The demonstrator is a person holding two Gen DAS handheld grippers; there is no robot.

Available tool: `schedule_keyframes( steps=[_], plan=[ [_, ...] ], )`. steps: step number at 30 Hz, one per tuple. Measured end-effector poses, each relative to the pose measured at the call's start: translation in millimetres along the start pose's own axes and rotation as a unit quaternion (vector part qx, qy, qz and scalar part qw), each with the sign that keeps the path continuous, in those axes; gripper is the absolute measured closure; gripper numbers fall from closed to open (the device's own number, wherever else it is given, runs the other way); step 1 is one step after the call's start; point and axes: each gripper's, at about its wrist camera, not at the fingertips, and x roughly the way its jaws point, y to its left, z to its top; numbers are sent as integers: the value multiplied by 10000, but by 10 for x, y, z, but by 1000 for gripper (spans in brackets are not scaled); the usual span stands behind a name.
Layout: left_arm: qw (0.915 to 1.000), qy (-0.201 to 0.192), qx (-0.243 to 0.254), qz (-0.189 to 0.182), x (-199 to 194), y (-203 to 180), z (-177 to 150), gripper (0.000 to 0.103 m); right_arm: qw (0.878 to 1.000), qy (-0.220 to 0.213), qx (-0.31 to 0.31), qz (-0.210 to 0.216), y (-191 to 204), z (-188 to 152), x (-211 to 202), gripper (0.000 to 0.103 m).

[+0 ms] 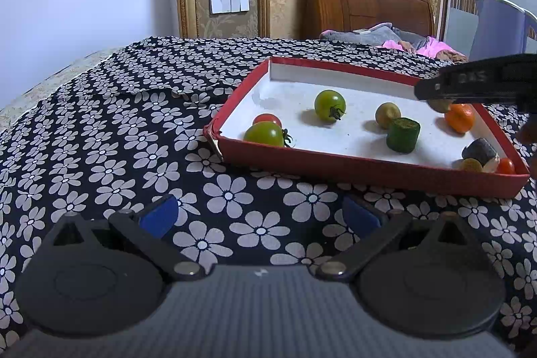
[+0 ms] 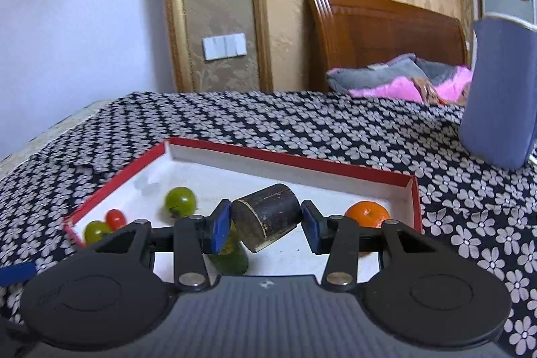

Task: Organize fruits
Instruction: 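Lower the wooden log into the tray and open the right gripper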

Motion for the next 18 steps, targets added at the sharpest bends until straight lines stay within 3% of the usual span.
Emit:
schedule_keyframes(
  steps=[9,12,18],
  plan=[
    [10000,-1,-3,2,0,2,0,0,9995,105,209,-193,-18,-1,169,57],
    [10000,0,0,3,-2,1,-2,0,9995,64,215,-237,-18,14,172,46],
    [10000,0,-1,4,-2,3,-3,0,9996,58,166,-217,8,15,164,46]
  ],
)
